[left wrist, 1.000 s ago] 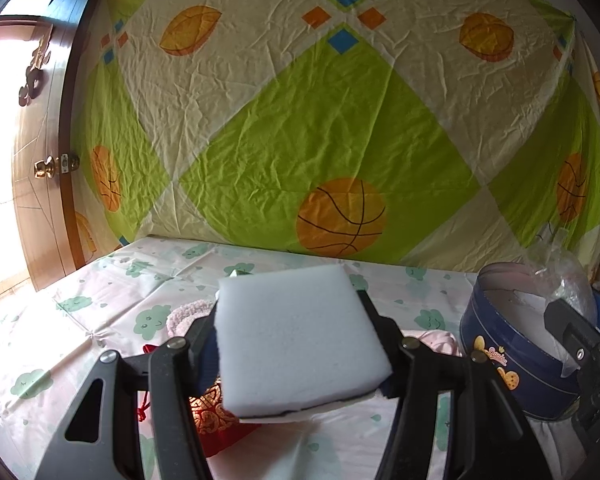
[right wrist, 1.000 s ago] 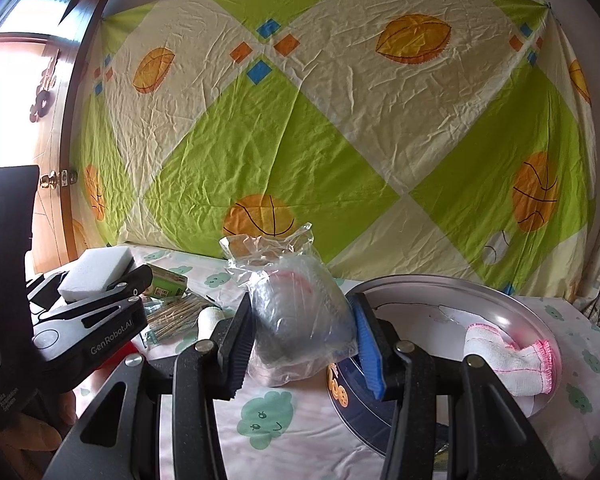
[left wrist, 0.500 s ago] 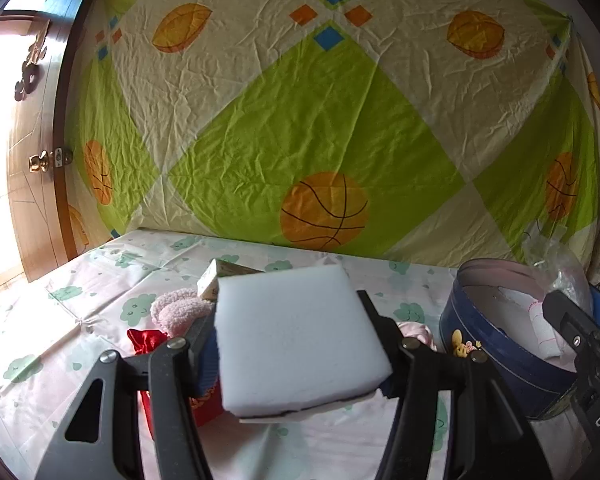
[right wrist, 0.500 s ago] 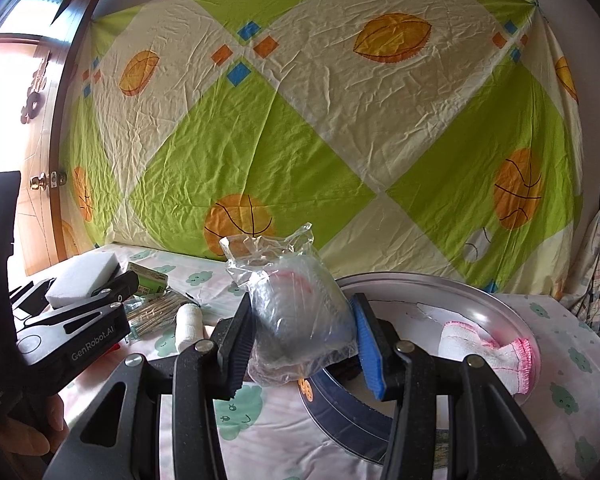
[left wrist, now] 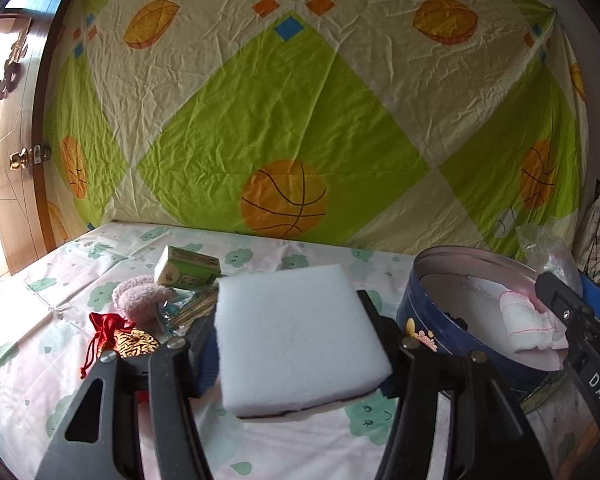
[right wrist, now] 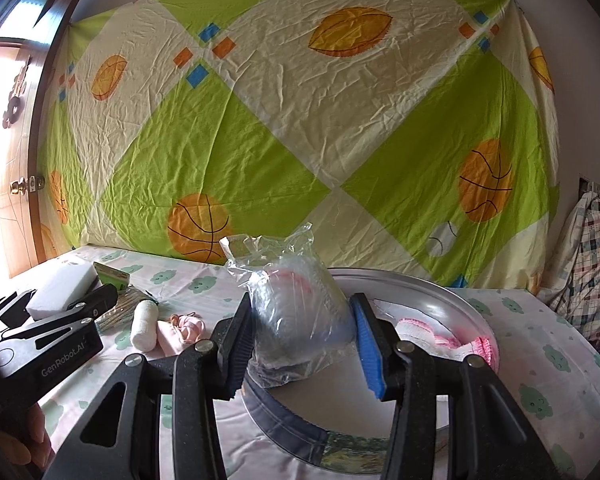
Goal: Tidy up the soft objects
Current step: 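Carry the plastic bag and white sponge over the blue tin with both tools, then lower bag and sponge into the tin and open both tools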
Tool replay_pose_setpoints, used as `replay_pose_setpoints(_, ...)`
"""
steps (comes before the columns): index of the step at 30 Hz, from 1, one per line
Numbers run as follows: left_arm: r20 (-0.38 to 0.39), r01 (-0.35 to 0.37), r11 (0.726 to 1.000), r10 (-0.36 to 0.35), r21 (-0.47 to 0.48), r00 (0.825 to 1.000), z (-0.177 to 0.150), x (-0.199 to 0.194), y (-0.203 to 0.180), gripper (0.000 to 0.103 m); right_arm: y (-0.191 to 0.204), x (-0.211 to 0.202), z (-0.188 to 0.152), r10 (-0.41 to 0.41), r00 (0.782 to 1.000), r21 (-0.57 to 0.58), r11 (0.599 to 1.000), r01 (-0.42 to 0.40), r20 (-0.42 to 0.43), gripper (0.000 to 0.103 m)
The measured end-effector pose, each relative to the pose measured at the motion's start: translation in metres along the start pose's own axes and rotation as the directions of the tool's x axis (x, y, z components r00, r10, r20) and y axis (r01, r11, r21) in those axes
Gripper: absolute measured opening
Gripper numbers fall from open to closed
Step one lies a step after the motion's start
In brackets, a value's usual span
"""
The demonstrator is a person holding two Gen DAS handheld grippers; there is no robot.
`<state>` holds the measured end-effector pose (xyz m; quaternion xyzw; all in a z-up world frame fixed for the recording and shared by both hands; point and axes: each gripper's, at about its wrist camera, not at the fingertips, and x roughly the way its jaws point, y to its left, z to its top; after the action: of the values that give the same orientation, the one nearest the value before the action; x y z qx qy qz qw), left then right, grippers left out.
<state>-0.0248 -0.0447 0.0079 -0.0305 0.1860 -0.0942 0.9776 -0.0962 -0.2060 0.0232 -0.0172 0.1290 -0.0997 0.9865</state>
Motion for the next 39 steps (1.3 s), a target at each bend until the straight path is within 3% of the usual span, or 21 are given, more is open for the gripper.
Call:
replay_pose_setpoints(22,0.012,0.105,0.991,-0.107,0.076,0.994,0.006,0.004,-0.082,0.059,-0.086,0.018,0.002,-0.121,0.992,0.068,0.99,0.124,-0.042,0.049)
replay_pose_setpoints(39,-0.027,0.181,0.976,-0.179,0.121,0.984,0.012,0.025,-0.159,0.059,-0.151,0.044,0.006,-0.264,0.962,0.115,0.956,0.271,-0.07,0.049)
